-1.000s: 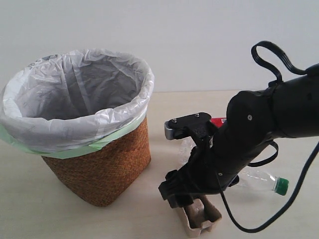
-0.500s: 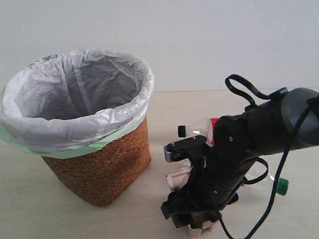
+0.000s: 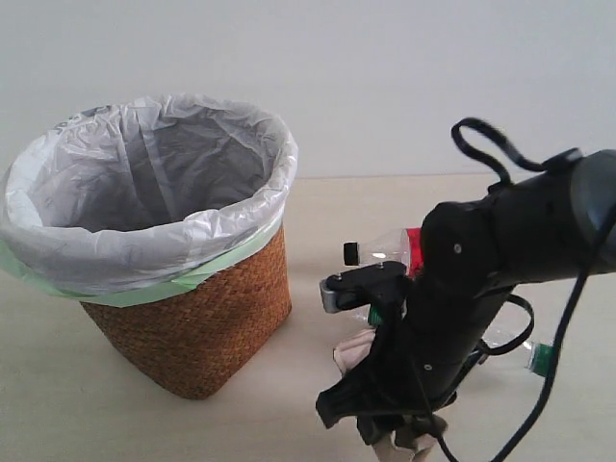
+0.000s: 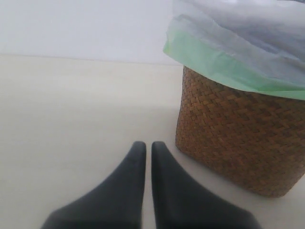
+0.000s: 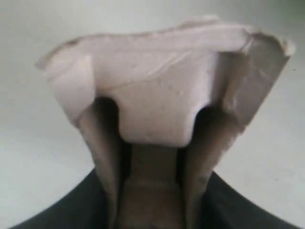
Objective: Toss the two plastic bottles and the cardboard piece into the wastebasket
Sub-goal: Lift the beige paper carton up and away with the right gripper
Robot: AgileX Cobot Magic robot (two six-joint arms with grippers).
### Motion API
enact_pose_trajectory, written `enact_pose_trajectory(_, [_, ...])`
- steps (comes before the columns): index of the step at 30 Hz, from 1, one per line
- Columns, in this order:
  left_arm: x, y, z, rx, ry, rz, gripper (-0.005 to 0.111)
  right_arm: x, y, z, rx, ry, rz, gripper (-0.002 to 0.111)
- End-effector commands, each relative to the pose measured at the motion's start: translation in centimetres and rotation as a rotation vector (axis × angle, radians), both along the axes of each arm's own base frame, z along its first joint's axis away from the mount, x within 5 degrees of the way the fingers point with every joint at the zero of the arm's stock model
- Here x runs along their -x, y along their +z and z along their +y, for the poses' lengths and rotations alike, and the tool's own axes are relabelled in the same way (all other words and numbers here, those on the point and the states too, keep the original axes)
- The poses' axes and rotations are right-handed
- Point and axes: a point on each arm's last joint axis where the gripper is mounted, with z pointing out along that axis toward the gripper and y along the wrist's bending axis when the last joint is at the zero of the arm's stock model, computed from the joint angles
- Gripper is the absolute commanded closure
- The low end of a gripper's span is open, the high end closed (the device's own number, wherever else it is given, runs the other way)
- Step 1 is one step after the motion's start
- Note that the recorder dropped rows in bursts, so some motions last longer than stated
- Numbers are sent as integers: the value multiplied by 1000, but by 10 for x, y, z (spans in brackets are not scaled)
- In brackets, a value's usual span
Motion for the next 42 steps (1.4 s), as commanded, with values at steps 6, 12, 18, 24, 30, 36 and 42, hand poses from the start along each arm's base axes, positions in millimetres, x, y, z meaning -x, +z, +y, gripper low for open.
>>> enact_pose_trajectory(6, [0,-1,0,5,3,0,103,57,97,-42,-204,-64,-195,108])
enact_pose_trajectory(12, [0,-1,0,5,3,0,103,92,128,-75,-244,-111,-296,108])
enact_pose_trajectory(18, [0,-1,0,5,3,0,103,105,153,-122,-59,-271,-507,108])
enact_pose_trajectory(24, [0,-1,0,5,3,0,103,105,162,-162,284,-434,-634,108])
enact_pose_trajectory(30, [0,-1,0,5,3,0,103,100,170,-156,215,-448,-670,108])
enact_pose_trajectory(36, [0,-1,0,5,3,0,103,84,178,-142,218,-434,-666,108])
enact_pose_trajectory(42, [0,-1,0,5,3,0,103,67,182,-126,170,-368,-698,108])
